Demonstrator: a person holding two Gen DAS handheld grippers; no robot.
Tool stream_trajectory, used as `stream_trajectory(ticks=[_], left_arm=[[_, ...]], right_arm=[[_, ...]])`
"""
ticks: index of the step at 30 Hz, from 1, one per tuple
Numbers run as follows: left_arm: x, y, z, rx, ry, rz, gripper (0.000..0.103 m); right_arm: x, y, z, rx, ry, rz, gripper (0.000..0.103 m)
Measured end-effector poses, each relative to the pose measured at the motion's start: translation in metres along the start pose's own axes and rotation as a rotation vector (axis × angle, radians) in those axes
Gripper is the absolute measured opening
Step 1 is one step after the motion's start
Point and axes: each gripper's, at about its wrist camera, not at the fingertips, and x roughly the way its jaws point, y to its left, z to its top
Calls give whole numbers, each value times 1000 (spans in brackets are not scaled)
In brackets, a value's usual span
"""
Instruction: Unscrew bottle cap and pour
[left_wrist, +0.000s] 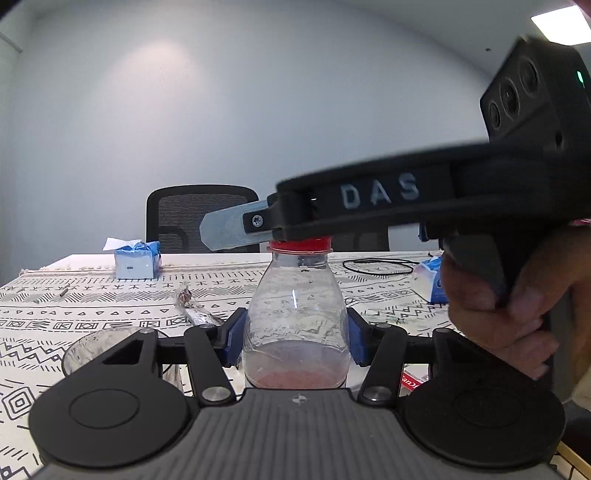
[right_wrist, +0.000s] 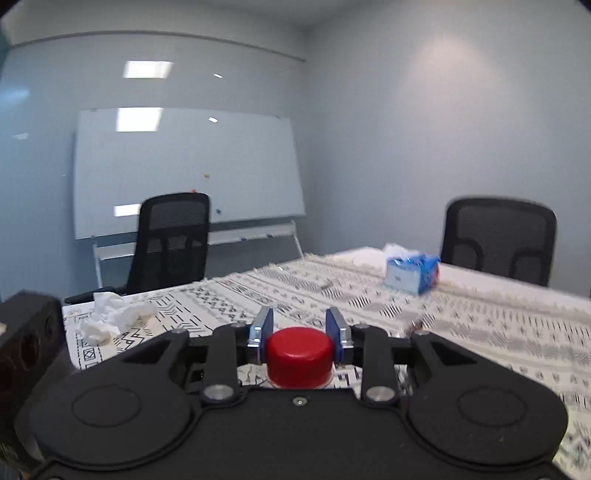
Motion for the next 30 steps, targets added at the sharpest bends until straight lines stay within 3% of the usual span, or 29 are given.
stream_trajectory(ticks=[5,8,13,20,22,28,30], left_arm=[[0,-10,-3,30,-14,46,52],[1,-8,-2,9,-12,43,52],[-2,-6,-1,8,-11,24,51],[-1,0,0,-20,0,-9,51],[-1,1,-1,-25,2,-8,51],[-2,-9,-2,-7,-8,27,54],[-3,-11,-3,3,-11,36,54]], right_arm=[[-1,29,3,12,5,-208,33],[0,31,-1,13,-17,-227,33],[-8,26,-11,-51,-67,-156,32],[-10,-5,-10,-135,-94,79,32],[-9,-8,-5,-130,-72,109,33],[-2,18,7,-9,-11,-108,37],[4,19,7,-2,-1,-131,35]])
